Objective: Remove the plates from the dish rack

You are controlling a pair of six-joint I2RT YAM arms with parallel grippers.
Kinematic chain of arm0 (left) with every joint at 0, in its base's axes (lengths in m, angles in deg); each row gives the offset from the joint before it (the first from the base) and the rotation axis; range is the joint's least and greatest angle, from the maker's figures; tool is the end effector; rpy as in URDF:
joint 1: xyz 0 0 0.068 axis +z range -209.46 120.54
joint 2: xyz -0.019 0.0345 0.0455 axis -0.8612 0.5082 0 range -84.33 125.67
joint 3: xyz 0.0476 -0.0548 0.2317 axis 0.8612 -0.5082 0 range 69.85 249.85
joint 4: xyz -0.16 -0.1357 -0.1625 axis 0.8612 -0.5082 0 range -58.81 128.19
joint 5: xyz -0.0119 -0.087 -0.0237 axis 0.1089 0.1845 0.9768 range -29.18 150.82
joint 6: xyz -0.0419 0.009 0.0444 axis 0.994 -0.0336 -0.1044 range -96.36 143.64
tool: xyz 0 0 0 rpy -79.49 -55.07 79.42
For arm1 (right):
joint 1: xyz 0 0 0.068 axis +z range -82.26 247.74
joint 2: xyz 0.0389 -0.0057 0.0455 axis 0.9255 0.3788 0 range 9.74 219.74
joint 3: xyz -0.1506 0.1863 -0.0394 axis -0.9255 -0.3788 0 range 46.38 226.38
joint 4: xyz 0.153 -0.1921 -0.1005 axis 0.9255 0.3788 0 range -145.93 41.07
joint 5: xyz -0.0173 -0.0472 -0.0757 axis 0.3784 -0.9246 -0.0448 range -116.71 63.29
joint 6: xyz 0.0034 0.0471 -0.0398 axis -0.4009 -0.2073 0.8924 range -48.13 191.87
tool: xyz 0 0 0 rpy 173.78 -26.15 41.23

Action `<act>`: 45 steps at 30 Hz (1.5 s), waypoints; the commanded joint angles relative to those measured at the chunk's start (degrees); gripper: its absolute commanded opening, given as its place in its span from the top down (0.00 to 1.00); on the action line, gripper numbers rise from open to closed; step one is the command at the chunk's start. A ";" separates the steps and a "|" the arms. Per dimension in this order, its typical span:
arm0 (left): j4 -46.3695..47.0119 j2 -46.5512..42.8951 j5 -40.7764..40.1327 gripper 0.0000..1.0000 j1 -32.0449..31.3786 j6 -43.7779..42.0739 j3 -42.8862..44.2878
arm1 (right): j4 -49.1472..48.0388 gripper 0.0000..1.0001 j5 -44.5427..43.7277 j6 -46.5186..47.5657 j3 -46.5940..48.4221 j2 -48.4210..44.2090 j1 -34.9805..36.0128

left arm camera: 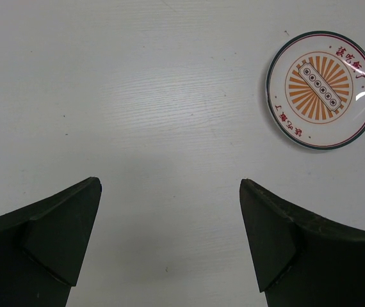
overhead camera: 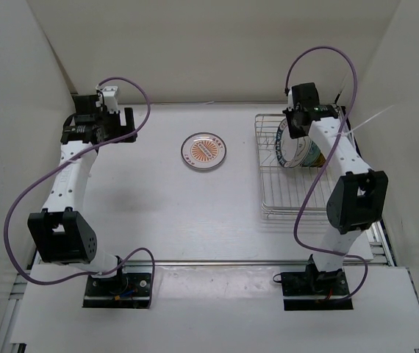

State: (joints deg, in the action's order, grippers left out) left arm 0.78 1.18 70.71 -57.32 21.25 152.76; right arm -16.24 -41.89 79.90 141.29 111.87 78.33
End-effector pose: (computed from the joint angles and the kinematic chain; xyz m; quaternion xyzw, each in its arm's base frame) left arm 0.3454 0.0048 0.3172 0.0384 0.9029 -0.0615 0.4237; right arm 0.4003 0.0624 0.2825 -0.1013 0.9177 -0.1147 0.3667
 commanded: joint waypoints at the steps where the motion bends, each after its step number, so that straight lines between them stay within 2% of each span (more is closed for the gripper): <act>1: -0.30 -0.18 1.27 0.00 -0.11 -0.42 -0.47 | 1.80 1.00 -5.64 -1.26 3.88 0.44 0.92; 10: 0.23 0.35 1.97 0.00 -0.11 -0.42 -1.00 | 2.42 1.00 -13.99 -2.67 6.42 -1.22 1.45; 21: 1.29 2.11 -1.27 0.00 -0.72 -0.42 -0.47 | 2.42 1.00 -17.78 -0.04 8.62 -12.21 3.38; 25: 2.52 3.94 0.47 0.00 -1.51 -0.42 1.36 | 2.42 1.00 -18.93 0.58 8.62 -16.60 5.40; 26: 1.21 4.57 3.27 0.00 -2.65 -0.42 3.72 | 2.94 1.00 -17.44 0.58 8.62 -17.39 5.41; 28: -0.29 6.84 9.32 0.00 -4.49 -1.64 6.81 | 3.73 1.00 -9.47 -1.26 8.10 -19.68 5.41; 30: -2.74 8.52 14.51 0.00 -9.06 -2.70 11.99 | 5.40 1.00 0.63 -1.26 6.87 -21.17 4.88; 31: -3.37 9.92 15.85 0.00 -12.82 -3.23 15.14 | 6.02 1.00 8.68 -1.26 5.65 -21.96 4.88; 36: -4.25 12.92 22.52 0.00 -23.38 -5.43 21.67 | 6.20 1.00 28.57 1.72 -0.42 -25.48 3.12; 41: -1.44 16.25 27.72 0.01 -30.24 -2.98 24.65 | 4.70 1.00 40.82 4.01 -5.78 -29.17 1.37; 45: -1.44 20.47 31.15 0.05 -32.88 -0.78 30.10 | 4.70 1.00 46.80 5.06 -6.93 -30.40 0.13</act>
State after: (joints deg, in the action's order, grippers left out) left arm -1.25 19.74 97.12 -89.43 18.51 179.25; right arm -8.07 -5.50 83.29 134.25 85.35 79.36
